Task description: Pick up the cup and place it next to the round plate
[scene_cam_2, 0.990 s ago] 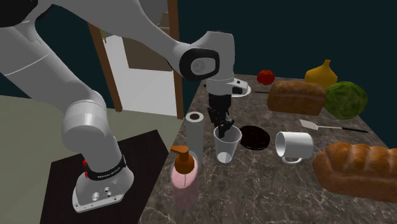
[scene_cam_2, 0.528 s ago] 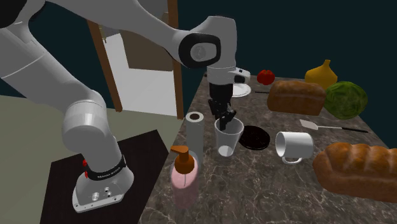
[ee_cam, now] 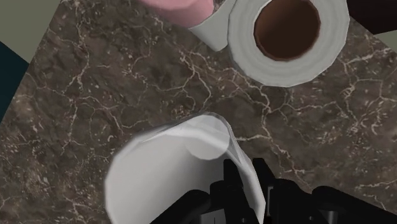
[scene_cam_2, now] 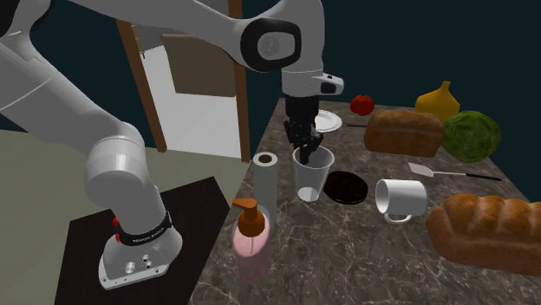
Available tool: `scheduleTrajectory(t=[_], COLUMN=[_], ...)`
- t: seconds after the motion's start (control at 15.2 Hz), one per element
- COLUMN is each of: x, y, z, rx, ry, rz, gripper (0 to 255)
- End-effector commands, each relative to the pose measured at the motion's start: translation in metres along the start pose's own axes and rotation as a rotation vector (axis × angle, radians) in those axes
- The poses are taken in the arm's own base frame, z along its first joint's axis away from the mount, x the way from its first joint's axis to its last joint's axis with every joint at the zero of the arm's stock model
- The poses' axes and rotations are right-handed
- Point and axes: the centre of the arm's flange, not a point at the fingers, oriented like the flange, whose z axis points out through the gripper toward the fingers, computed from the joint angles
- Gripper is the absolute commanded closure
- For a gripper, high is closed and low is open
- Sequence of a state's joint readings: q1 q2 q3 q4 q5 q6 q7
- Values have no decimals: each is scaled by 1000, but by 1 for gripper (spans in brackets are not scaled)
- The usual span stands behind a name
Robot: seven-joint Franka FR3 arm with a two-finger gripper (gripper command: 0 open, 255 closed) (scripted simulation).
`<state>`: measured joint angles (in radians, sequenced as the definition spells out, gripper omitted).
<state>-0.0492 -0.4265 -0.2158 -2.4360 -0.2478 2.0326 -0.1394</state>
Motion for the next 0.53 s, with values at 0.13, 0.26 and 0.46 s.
scheduleTrajectory(t=[0.13,0.26,0.46], x=[1,1,1], y=[4,5,8], z=[-21,-32,-47], rx=[0,0,0], ry=[0,0,0], rz=[0,0,0], gripper=[255,255,255])
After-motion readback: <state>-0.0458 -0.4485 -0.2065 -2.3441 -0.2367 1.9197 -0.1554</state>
